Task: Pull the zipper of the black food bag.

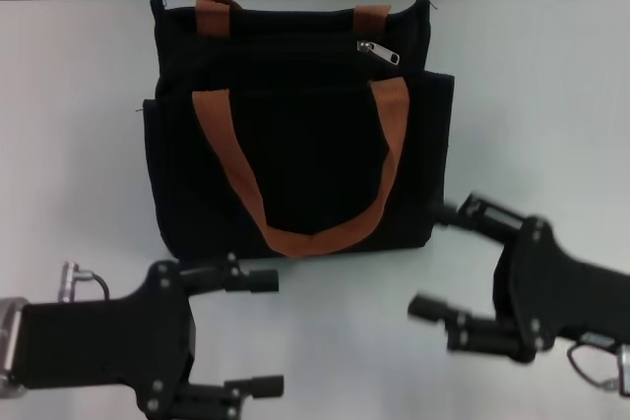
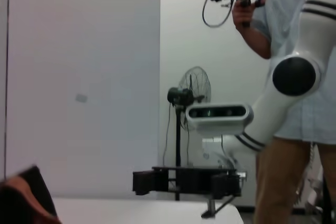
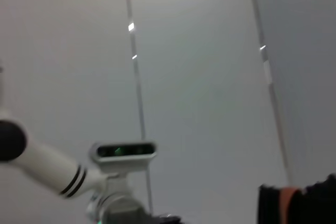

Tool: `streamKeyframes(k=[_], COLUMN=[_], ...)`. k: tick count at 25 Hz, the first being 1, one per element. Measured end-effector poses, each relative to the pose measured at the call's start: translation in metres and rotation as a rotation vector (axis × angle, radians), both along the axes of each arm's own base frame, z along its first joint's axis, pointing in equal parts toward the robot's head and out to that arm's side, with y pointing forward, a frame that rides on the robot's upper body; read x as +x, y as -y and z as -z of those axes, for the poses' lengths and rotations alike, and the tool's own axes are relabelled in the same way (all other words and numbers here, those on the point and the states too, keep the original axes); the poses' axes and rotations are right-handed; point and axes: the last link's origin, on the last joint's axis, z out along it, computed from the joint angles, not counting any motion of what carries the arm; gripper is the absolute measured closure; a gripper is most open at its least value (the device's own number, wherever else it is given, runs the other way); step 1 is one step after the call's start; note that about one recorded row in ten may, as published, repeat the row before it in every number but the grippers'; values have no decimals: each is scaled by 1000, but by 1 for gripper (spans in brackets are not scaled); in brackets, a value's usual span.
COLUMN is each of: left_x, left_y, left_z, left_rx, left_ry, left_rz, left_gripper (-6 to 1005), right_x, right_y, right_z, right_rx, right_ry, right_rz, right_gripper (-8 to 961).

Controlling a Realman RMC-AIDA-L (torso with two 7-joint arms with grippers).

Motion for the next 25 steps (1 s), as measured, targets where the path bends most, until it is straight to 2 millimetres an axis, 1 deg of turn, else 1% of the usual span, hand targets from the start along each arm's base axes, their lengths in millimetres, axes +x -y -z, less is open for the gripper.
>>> streamKeyframes(k=[5,25], left_x=[-1,-2], left_y=[2,3], left_z=[7,9], left_rx=[-19,-16], left_ry=[-25,-30], left_rz=[-3,-7], left_gripper=[197,197], right_x=[3,3], right_y=[2,-3], right_z=[5,9], right_rx=[-26,-24], right_ry=[52,78], right_rz=[-15,-7], right_gripper=[127,127])
